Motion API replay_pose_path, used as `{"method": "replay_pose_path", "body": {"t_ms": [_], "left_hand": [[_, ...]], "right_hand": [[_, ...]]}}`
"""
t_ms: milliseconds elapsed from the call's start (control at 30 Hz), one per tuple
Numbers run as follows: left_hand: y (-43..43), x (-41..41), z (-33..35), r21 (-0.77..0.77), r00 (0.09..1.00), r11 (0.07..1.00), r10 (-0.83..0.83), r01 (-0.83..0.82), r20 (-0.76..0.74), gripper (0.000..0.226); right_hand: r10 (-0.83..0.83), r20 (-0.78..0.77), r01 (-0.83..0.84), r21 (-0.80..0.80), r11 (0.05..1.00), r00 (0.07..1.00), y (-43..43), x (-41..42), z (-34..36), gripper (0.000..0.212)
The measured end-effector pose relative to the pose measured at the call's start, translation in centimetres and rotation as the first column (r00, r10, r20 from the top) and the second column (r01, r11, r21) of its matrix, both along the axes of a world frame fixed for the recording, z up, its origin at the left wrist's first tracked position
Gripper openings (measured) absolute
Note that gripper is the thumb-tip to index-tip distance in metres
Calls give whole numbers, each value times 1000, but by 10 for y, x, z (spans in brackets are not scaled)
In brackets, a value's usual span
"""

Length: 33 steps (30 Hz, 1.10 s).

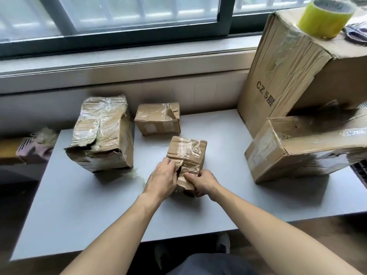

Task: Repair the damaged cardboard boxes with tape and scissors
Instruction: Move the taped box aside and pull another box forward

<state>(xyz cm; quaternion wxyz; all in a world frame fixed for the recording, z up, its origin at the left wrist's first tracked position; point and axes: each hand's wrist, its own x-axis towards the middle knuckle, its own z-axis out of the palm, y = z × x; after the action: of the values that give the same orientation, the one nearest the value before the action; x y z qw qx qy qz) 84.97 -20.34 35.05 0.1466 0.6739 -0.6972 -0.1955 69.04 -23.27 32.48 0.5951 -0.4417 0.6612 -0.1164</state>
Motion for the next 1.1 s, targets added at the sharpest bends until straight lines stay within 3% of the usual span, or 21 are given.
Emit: {"method": "replay_pose_path", "body": {"t_ms": [200,433,533,667,767,867,967,1033,1100], "left_hand": [[1,3,-8,-112,979,984,-120,139,165,6],[-3,3,-10,-153,959,975,-121,164,256,20],[1,11,-18,-123,966,983,-108,139,233,21],[4,26,-20,-59,976,986,-145,156,162,43],[-5,33,-13,-99,998,994,-31,36,49,27],[-13,31,-8,31,998,998,59,-59,-1,26],[-20,28,-5,148,979,979,159,-140,-124,29],[-25,22,0,173,958,962,240,-213,-155,25],[-33,16,4,198,931,927,345,-319,-118,27]], "right_hand": [[-45,-1,45,-1,999,999,6,15,-8,50],[-164,131,155,78,985,978,4,20,10,41],[-184,182,163,124,979,966,7,16,10,40],[-254,246,213,182,960,935,5,15,7,39],[-338,333,277,219,936,880,6,18,13,36],[-220,322,137,261,956,921,5,16,19,44],[22,227,-82,260,962,974,2,11,33,47],[124,112,-139,138,981,986,-3,9,43,41],[173,-69,-179,-100,979,983,-11,6,48,38]]}}
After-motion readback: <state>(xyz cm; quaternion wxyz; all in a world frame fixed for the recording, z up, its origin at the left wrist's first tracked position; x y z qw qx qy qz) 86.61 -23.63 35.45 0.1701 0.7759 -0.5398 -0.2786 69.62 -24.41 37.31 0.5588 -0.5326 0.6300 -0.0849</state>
